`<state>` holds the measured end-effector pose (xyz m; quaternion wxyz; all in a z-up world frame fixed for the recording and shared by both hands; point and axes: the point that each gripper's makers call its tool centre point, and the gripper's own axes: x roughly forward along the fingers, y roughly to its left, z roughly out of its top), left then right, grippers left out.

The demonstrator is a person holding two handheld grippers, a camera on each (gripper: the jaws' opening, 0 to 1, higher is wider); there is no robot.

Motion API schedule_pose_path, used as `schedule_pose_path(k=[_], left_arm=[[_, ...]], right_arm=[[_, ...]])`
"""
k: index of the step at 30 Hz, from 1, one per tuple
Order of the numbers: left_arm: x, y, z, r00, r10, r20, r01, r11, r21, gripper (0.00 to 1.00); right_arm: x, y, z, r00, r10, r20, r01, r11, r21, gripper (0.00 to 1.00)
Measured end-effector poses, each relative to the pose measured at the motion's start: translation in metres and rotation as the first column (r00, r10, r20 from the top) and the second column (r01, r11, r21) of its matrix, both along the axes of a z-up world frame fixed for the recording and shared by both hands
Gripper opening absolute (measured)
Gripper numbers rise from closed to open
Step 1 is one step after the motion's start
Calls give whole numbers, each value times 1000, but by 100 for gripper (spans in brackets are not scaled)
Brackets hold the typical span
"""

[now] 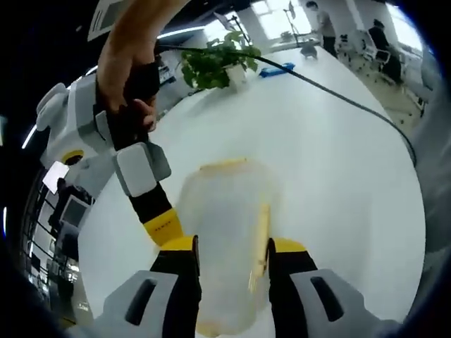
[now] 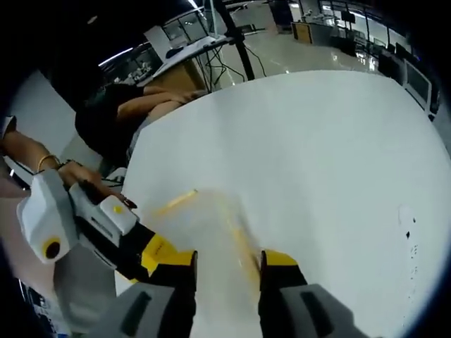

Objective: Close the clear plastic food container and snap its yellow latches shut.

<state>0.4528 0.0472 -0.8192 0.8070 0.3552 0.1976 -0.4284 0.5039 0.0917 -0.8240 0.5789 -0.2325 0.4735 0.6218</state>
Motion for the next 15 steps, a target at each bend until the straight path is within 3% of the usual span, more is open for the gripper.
schedule_pose_path(k=[5, 8, 11, 15], left_arm=[[-7, 3, 0, 998, -53, -28, 53, 999, 3, 35], [-13, 6, -2, 993, -102, -61, 103, 995, 19, 35], [-14, 7, -3, 988, -132, -76, 134, 990, 30, 35], [-16, 7, -3, 981, -170, -93, 175, 983, 48, 35]], right_arm=[[-3, 0, -1, 999, -36, -13, 36, 999, 32, 31], [-8, 1, 0, 996, -77, -33, 80, 993, 90, 31], [-10, 0, 1, 997, -82, -17, 83, 990, 112, 30], [-9, 1, 2, 994, -106, -10, 107, 989, 101, 30]])
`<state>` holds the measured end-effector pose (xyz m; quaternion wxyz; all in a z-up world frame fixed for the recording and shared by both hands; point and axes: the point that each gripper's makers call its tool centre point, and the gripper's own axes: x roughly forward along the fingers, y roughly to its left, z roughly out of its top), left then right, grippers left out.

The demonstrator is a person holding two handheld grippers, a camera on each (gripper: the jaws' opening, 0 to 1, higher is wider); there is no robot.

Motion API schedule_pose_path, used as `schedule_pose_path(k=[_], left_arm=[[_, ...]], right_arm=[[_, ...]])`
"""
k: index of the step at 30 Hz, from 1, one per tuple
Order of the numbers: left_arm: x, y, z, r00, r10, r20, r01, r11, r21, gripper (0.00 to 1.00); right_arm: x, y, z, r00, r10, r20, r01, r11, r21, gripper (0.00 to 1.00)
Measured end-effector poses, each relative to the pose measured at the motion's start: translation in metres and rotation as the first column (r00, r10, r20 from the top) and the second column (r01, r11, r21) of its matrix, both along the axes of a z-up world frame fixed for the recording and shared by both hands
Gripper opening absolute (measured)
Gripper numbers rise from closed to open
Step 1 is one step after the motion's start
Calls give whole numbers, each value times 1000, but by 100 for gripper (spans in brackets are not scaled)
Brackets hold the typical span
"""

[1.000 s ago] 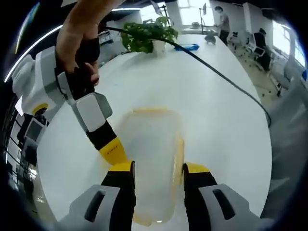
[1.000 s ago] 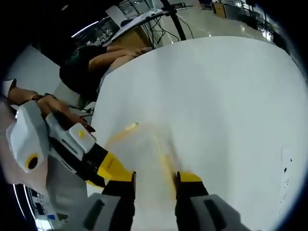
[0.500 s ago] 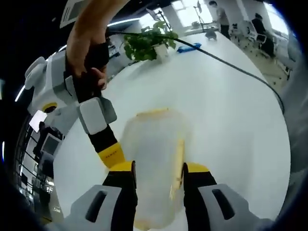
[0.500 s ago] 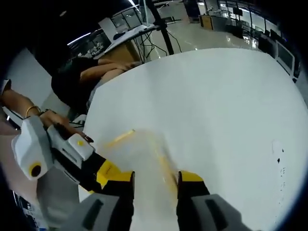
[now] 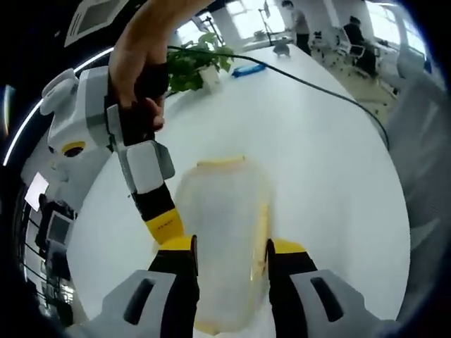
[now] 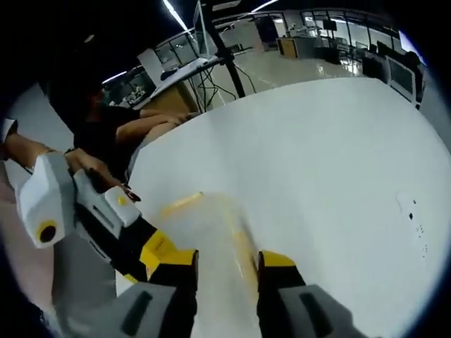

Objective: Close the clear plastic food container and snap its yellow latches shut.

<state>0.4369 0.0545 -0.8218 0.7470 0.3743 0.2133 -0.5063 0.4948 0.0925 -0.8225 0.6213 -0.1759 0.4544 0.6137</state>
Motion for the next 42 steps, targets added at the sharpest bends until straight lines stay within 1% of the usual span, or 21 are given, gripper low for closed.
schedule_pose_path(k=[5, 9, 12, 15, 17, 19, 20, 23, 29, 31, 33, 35, 36, 37, 38, 39, 40, 41, 42], left_arm=[[-1, 1, 2, 1000, -22, -20, 22, 1000, -3, 35], [0, 3, 2, 998, -50, -47, 50, 999, -5, 35], [-2, 4, 3, 994, -87, -67, 87, 996, 0, 35], [-3, 4, 2, 991, -107, -75, 108, 994, 6, 35], [-5, 5, 3, 989, -115, -89, 115, 993, 0, 35], [-6, 5, 3, 988, -114, -105, 114, 993, -8, 35], [-6, 5, 3, 988, -119, -102, 119, 993, -4, 35], [-7, 5, 2, 987, -122, -104, 122, 993, -8, 35], [-7, 4, 4, 985, -128, -117, 126, 992, -22, 35], [-7, 4, 5, 985, -119, -125, 116, 993, -29, 35], [-7, 2, 6, 986, -105, -131, 100, 994, -40, 36], [-8, 1, 8, 987, -102, -128, 97, 994, -46, 36], [-8, -1, 10, 986, -66, -154, 53, 995, -89, 37], [-9, -2, 11, 983, -49, -179, 29, 993, -114, 37], [-9, -2, 12, 980, -39, -197, 11, 990, -139, 38], [-7, 0, 12, 981, -35, -191, 8, 990, -137, 37], [-7, 1, 12, 983, -37, -178, 14, 991, -130, 37], [-10, 2, 13, 985, -36, -169, 14, 992, -126, 38], [-10, 3, 15, 987, -34, -156, 15, 992, -122, 42]], right_arm=[[1, -1, 1, 999, -24, 42, 24, 1000, -2, 29], [3, -1, 2, 997, -45, 57, 45, 999, 0, 28], [3, -2, 1, 997, -60, 51, 60, 998, -8, 28], [2, -3, 1, 996, -76, 51, 77, 997, -4, 28], [1, -4, 1, 994, -90, 56, 90, 996, 2, 27], [-1, -5, 2, 991, -107, 84, 107, 994, 4, 27], [0, -4, 3, 987, -114, 113, 114, 993, 0, 26], [-1, -4, 5, 980, -114, 164, 117, 993, -8, 24], [2, -4, 5, 975, -137, 173, 138, 990, 1, 24], [2, -5, 6, 975, -149, 165, 149, 989, 11, 24], [3, -6, 6, 972, -179, 154, 179, 984, 19, 24], [3, -8, 8, 964, -191, 184, 191, 981, 20, 24], [1, -11, 9, 960, -196, 199, 197, 980, 15, 25], [6, -12, 12, 948, -217, 234, 214, 976, 40, 28], [8, -13, 16, 937, -238, 256, 227, 971, 70, 32], [11, -15, 22, 922, -293, 253, 274, 956, 109, 38], [12, -17, 26, 911, -325, 254, 298, 944, 140, 42], [13, -20, 34, 895, -366, 255, 328, 927, 180, 44], [12, -23, 40, 882, -395, 255, 350, 914, 205, 44]])
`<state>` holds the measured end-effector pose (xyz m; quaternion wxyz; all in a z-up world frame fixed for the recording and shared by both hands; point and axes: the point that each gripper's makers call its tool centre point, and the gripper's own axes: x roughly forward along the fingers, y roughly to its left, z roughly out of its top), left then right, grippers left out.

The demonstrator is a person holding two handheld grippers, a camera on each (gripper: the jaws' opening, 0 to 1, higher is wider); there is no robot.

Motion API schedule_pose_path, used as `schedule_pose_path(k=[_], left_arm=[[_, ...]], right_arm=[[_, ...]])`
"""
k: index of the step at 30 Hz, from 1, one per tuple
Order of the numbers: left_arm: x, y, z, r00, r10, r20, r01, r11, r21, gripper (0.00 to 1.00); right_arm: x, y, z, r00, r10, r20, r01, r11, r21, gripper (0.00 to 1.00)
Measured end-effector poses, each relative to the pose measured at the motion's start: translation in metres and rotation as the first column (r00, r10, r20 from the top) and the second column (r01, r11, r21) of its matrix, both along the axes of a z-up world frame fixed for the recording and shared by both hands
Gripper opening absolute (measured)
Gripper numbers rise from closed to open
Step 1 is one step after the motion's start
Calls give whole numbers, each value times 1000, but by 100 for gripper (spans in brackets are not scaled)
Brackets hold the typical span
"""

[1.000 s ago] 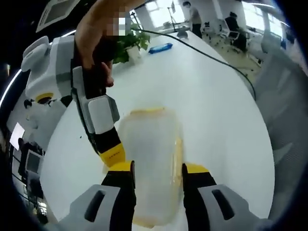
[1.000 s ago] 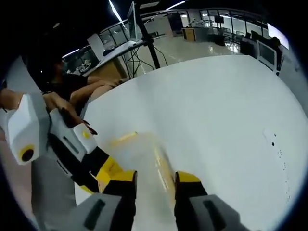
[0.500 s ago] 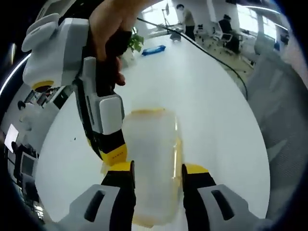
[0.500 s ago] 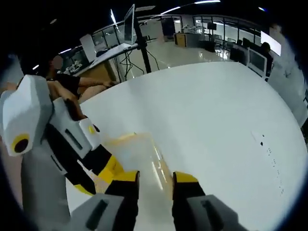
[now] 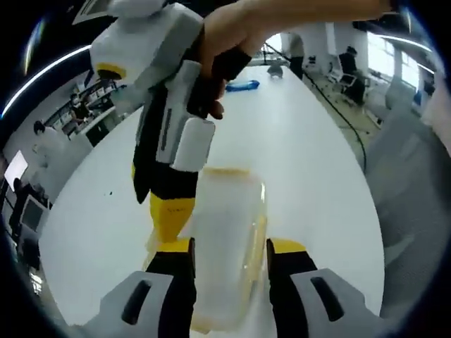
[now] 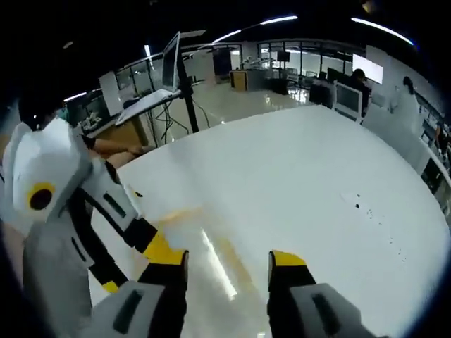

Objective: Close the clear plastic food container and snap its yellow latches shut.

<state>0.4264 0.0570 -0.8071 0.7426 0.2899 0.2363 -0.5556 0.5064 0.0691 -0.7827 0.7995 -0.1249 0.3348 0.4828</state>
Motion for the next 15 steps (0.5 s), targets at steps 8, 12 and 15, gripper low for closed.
schedule_pose_path(k=[8, 12, 15], left_arm=[[-18, 12, 41, 991, 115, 67, -107, 988, -113, 53], [-34, 26, 57, 977, 202, 70, -186, 965, -183, 51], [-44, 36, 69, 959, 280, 51, -258, 930, -260, 57]], right_arm=[[-43, -37, 21, 985, -162, 63, 155, 983, 102, 46], [-67, -47, 23, 975, -198, 102, 187, 976, 111, 48], [-78, -54, 29, 963, -244, 117, 229, 965, 126, 53]])
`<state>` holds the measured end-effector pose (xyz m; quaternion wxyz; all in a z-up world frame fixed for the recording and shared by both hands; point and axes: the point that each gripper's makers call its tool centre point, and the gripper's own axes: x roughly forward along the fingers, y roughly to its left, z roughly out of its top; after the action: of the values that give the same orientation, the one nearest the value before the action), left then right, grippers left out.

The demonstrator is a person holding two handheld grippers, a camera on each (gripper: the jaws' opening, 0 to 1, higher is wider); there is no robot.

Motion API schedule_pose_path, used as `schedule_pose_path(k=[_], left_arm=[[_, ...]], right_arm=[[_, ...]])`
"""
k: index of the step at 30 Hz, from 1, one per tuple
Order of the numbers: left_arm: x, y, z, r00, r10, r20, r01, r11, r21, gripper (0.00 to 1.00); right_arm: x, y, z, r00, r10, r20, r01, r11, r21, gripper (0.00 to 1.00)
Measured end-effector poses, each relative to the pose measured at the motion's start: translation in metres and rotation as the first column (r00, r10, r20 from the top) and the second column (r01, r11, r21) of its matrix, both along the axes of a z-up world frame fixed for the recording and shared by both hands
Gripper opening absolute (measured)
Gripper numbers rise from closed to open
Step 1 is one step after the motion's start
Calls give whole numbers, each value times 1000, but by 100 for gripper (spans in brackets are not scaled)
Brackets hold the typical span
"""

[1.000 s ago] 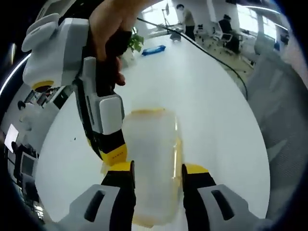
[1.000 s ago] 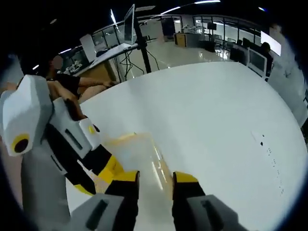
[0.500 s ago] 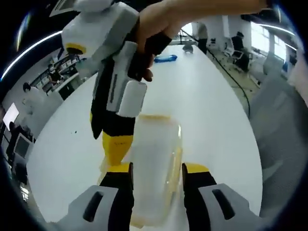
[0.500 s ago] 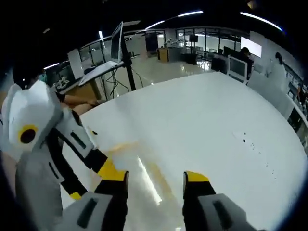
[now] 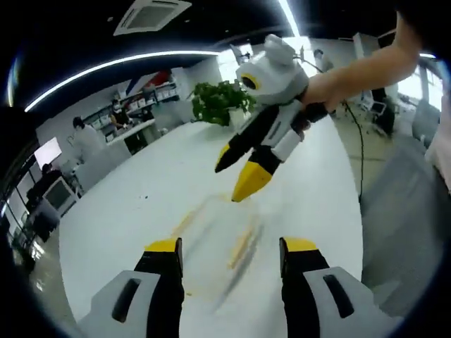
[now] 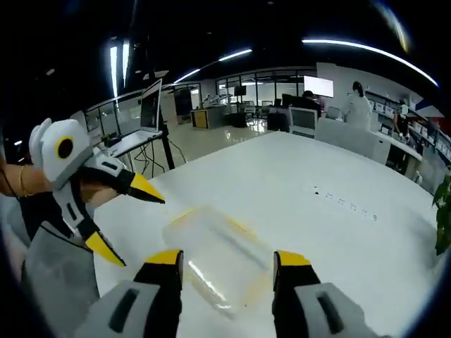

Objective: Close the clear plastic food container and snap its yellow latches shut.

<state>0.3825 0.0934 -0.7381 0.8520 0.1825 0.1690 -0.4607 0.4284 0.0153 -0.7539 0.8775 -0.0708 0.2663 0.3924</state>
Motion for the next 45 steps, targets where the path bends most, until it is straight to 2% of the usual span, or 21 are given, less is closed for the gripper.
schedule_pose_path(k=[1, 3, 4, 5, 8, 10, 13, 15, 17, 20, 21, 24, 28, 34, 36, 41, 45], left_arm=[[-2, 4, 2, 1000, 22, -1, -22, 1000, -14, 60], [-11, 13, 8, 996, 65, -63, -71, 992, -104, 67], [-16, 17, 11, 992, 80, -100, -95, 983, -160, 69], [-16, 23, 12, 987, 113, -113, -133, 973, -189, 71], [-18, 48, 9, 969, 217, -114, -236, 951, -199, 74], [-23, 65, 7, 944, 302, -131, -325, 918, -226, 76], [-34, 79, 0, 912, 368, -183, -407, 874, -266, 76], [-44, 83, -4, 900, 387, -202, -432, 857, -280, 77], [-51, 88, -10, 890, 401, -218, -450, 849, -277, 78], [-60, 93, -13, 885, 402, -235, -458, 845, -277, 79], [-62, 95, -13, 882, 409, -235, -464, 841, -279, 79], [-67, 102, -12, 880, 418, -227, -470, 838, -279, 83], [-69, 107, -15, 866, 436, -246, -495, 819, -290, 84], [-75, 101, -21, 866, 424, -265, -491, 823, -287, 84], [-75, 98, -20, 864, 423, -272, -494, 816, -300, 83], [-76, 92, -15, 872, 415, -260, -481, 822, -304, 84], [-77, 93, -13, 878, 412, -246, -474, 824, -312, 83]], right_arm=[[-1, -5, 3, 999, -27, 18, 27, 1000, -3, 57], [-10, -12, 8, 997, -62, 53, 62, 998, 9, 63], [-18, -14, 10, 996, -71, 52, 70, 997, 13, 64], [-23, -17, 11, 995, -83, 55, 83, 996, 15, 64], [-41, -24, 13, 990, -122, 66, 120, 992, 31, 69], [-54, -25, 12, 988, -141, 63, 139, 989, 45, 71], [-77, -20, 1, 992, -120, 44, 119, 992, 34, 72], [-90, -19, -5, 992, -118, 39, 117, 993, 29, 72], [-103, -20, -9, 991, -130, 19, 129, 991, 47, 72], [-115, -21, -13, 990, -142, 3, 141, 988, 58, 72], [-122, -22, -17, 989, -145, -16, 146, 988, 52, 71], [-133, -25, -22, 988, -152, -22, 153, 987, 46, 71], [-142, -30, -21, 983, -180, -31, 181, 982, 55, 71], [-146, -30, -14, 979, -205, -14, 206, 976, 66, 71], [-148, -31, -13, 977, -212, -16, 212, 975, 71, 71], [-154, -35, -11, 976, -217, -10, 217, 974, 72, 71], [-159, -34, -10, 979, -202, -9, 202, 974, 106, 71]])
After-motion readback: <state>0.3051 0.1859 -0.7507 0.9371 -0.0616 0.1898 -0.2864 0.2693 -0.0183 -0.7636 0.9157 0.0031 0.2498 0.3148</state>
